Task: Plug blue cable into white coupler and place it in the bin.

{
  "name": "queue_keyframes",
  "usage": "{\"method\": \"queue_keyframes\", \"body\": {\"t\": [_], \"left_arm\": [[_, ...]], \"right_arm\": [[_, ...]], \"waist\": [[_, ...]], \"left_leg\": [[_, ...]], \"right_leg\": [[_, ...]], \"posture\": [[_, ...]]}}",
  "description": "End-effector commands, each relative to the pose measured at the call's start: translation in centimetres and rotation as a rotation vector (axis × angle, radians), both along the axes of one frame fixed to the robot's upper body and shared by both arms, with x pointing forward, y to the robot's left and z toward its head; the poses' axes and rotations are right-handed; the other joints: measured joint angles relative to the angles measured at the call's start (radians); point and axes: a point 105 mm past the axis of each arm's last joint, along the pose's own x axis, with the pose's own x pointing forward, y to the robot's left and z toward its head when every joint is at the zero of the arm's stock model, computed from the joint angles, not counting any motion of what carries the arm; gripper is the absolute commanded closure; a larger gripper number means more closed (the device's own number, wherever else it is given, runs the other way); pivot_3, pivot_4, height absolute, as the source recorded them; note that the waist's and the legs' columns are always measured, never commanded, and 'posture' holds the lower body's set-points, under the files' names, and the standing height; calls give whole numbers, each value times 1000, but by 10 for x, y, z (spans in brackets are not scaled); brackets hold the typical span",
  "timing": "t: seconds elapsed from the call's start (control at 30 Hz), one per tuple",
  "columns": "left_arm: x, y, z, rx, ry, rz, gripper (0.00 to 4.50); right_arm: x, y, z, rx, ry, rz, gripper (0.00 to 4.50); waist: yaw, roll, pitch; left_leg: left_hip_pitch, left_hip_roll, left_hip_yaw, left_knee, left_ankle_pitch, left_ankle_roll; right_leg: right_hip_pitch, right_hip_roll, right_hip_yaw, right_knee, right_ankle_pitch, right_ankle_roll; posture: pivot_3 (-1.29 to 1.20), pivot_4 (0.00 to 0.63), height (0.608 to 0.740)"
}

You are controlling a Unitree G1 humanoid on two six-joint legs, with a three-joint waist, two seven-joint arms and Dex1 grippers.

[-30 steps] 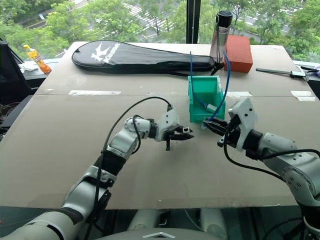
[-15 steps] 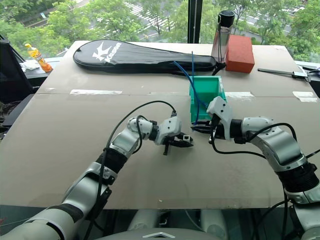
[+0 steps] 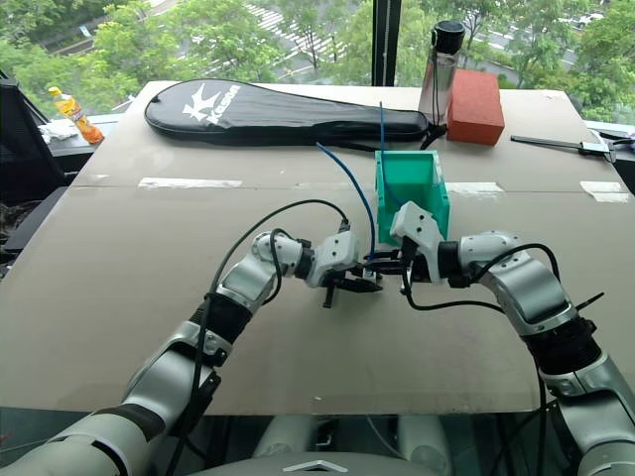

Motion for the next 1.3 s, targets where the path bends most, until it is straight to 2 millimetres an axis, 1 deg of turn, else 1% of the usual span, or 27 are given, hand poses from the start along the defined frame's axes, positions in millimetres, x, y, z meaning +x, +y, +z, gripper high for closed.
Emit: {"method": "queue_keyframes", "body": {"t": [0.03, 0.13, 0.4, 0.63, 0.67, 0.7, 0.8, 0.9, 0.97, 1.03, 1.1, 1.13, 1.17, 1.2, 1.27, 1.3], "left_arm": [[-4, -3, 4, -1, -27, -33, 4079], [-4, -2, 4, 0, -30, -35, 4079], [-4, -3, 3, -2, -35, -33, 4079], [-4, -3, 4, -7, -39, -30, 4079], [-4, -3, 4, -9, -38, -29, 4079], [-4, -3, 4, -13, -36, -23, 4079], [-3, -2, 4, -17, -31, -16, 4079], [-4, -2, 4, -17, -29, -15, 4079], [-4, -2, 4, -17, -28, -13, 4079], [-4, -2, 5, -22, -30, -5, 4079], [-3, -3, 11, -45, -27, 10, 4079], [-3, -2, 15, -54, -23, 18, 4079], [-3, -2, 19, -63, -20, 24, 4079], [-2, -1, 26, -84, -18, 36, 4079], [-1, -2, 40, -128, 0, 70, 4079], [0, -3, 48, -147, 16, 88, 4079]], "right_arm": [[-1, -2, -10, -66, -13, 25, 4500], [1, -8, -14, -106, -16, 32, 4500], [3, -15, -14, -156, 1, 51, 4500], [-1, -9, -25, -213, -4, 102, 4500], [-3, -8, -28, -223, -5, 109, 4500], [-7, -5, -40, -268, -10, 133, 4500], [-15, -1, -63, -354, -17, 170, 4500], [-16, -4, -72, -377, -15, 156, 4500], [-14, -6, -73, -369, -15, 135, 4500], [-6, -1, -63, -289, -68, 78, 4500], [3, 9, -28, -128, -184, 40, 4500], [5, 11, -13, -48, -197, 3, 4500], [7, 10, 4, 20, -229, -32, 3815], [6, 5, 18, 49, -275, -64, 3481], [-1, -4, 39, 102, -327, -108, 2692], [-7, -8, 52, 152, -350, -130, 2100]], "waist": [[0, 0, 0], [0, 0, 0], [0, 0, 0], [1, 0, 0], [1, 0, 0], [0, 0, 0], [0, 0, -2], [-2, -1, -7], [-3, -2, -10], [-4, -3, -13], [-6, -4, -13], [-9, -4, -13], [-11, -4, -12], [-9, -3, -11], [-3, 0, -9], [-2, 0, -9]], "left_leg": [[0, 0, 0, 0, 0, 0], [0, 0, 0, 0, 0, 0], [0, 0, 0, 0, 0, 0], [0, 0, 0, 0, 0, 0], [0, 0, 0, 0, 0, 0], [0, 0, 0, 0, 0, 0], [1, 0, 0, 0, 0, 0], [2, 0, 0, 0, 0, 0], [4, 0, 0, 0, 0, 0], [5, 1, 0, 0, 0, 0], [6, 1, 0, 0, 0, 0], [6, 1, 0, 0, 0, 0], [6, 1, 0, 0, 0, 0], [5, 2, 0, 0, 0, 0], [0, 1, 0, 1, 0, 0], [0, 0, 0, 1, 0, 0]], "right_leg": [[0, 0, 0, 0, 0, 0], [0, 0, 0, 0, 0, 0], [0, 0, 0, 0, 0, 0], [0, 0, 0, 0, 0, 0], [0, 0, 0, 0, 0, 0], [0, 0, 0, 0, 0, 0], [1, 0, 0, 0, 0, 0], [1, 0, 0, 0, 0, 0], [3, 1, 0, 0, 0, 0], [4, 1, 0, 0, 0, -1], [4, 1, 0, 0, -1, -1], [4, 1, 0, 0, -1, -1], [4, 1, 0, 1, -1, -1], [4, 1, 0, 1, -1, -1], [-1, 0, 0, 3, 0, 0], [-2, -1, 1, 4, 0, 0]], "posture": [[0, 150, 740], [0, 150, 740], [0, 150, 740], [0, 150, 740], [0, 150, 740], [0, 150, 740], [0, 150, 740], [0, 150, 740], [0, 150, 740], [0, 150, 740], [0, 150, 740], [0, 150, 740], [0, 150, 740], [0, 150, 740], [0, 150, 740], [0, 150, 740]]}}
